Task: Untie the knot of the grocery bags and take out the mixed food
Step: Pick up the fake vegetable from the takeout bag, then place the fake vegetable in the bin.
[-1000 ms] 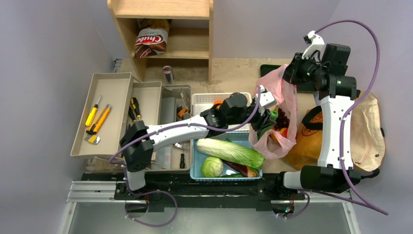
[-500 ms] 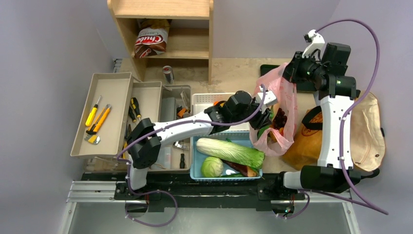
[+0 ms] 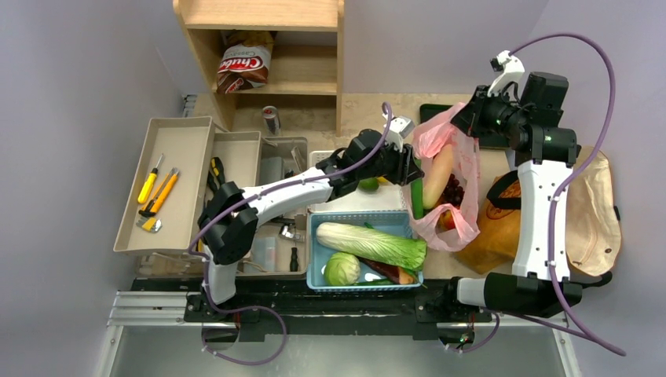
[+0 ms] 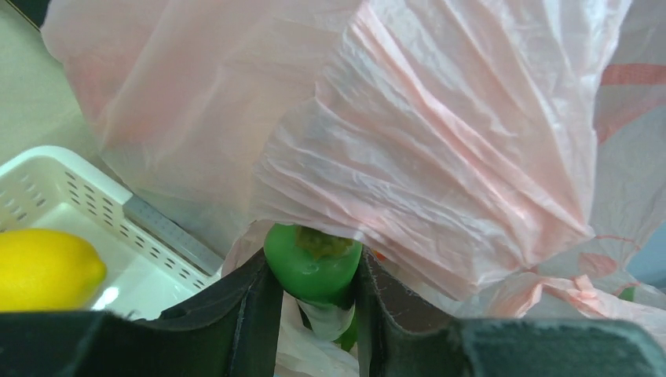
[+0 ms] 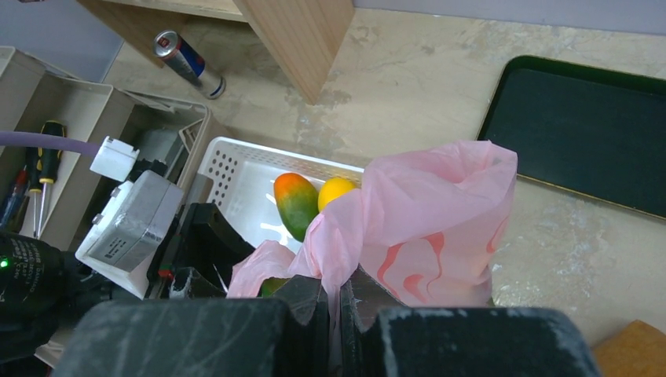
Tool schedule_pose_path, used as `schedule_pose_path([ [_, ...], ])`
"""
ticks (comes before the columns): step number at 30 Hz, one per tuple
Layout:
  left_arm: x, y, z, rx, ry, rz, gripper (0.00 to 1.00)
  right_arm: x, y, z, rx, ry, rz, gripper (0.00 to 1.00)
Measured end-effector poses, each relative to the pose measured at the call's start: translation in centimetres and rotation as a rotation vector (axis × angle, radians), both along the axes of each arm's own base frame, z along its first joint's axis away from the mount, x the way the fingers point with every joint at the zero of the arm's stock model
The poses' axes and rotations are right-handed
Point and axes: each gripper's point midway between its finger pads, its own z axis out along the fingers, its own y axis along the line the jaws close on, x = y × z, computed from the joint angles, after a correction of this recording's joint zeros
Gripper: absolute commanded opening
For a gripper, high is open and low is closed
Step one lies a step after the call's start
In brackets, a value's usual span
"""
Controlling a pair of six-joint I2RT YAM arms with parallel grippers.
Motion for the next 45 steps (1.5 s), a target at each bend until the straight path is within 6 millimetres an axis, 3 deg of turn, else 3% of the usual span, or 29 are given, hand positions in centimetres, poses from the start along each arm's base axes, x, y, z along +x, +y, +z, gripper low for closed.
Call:
schedule_pose_path([
  [5, -0.8, -0.5, -0.2, 0.005, 0.081, -0.006, 0.00, 0.2, 0.0, 0.3, 0.009, -0.008, -0.006, 0.00],
  [10, -2.5, -1.1, -2.6, 0.064, 0.117, -0.059, 0.00, 1.0, 0.0, 0.6, 0.038, -0.019, -0.025, 0.00],
  [18, -7.4, -3.6, -2.5, 0.146, -0.114, -0.249, 0.00, 2.3, -0.3, -0.8, 0.061, 0.001, -0.051, 0.00],
  [24, -8.9, -4.0, -1.0, 0.168, -0.289, -0.333, 0.00, 2.4, -0.5, -1.5, 0.053, 0.012, -0.058, 0.00],
  [27, -8.6, -3.6, 2.6, 0.141, -0.385, -0.334, 0.00, 2.3, -0.5, -1.8, 0.047, 0.017, -0.055, 0.00],
  [31, -8.4, -1.7, 11.8, 0.037, -0.566, -0.293, 0.00, 2.1, -0.5, -2.3, 0.034, 0.019, -0.047, 0.00],
  [33, -8.8, 0.4, 16.9, -0.023, -0.655, -0.261, 0.00, 2.0, -0.5, -2.3, 0.029, 0.018, -0.044, 0.00],
  [36, -10.0, 5.3, 24.5, -0.102, -0.788, -0.216, 0.00, 1.9, -0.5, -2.3, 0.024, 0.013, -0.042, 0.00],
  [38, -11.0, 8.9, 27.4, -0.111, -0.871, -0.236, 0.00, 1.9, -0.5, -2.2, 0.022, 0.009, -0.041, 0.00],
  [41, -12.6, 13.6, 28.6, -0.041, -0.970, -0.285, 0.00, 1.8, -0.5, -2.1, 0.022, 0.007, -0.041, 0.00],
  [45, -14.4, 15.4, 24.1, 0.104, -0.970, -0.434, 0.00, 1.8, -0.5, -2.1, 0.022, 0.007, -0.041, 0.00],
])
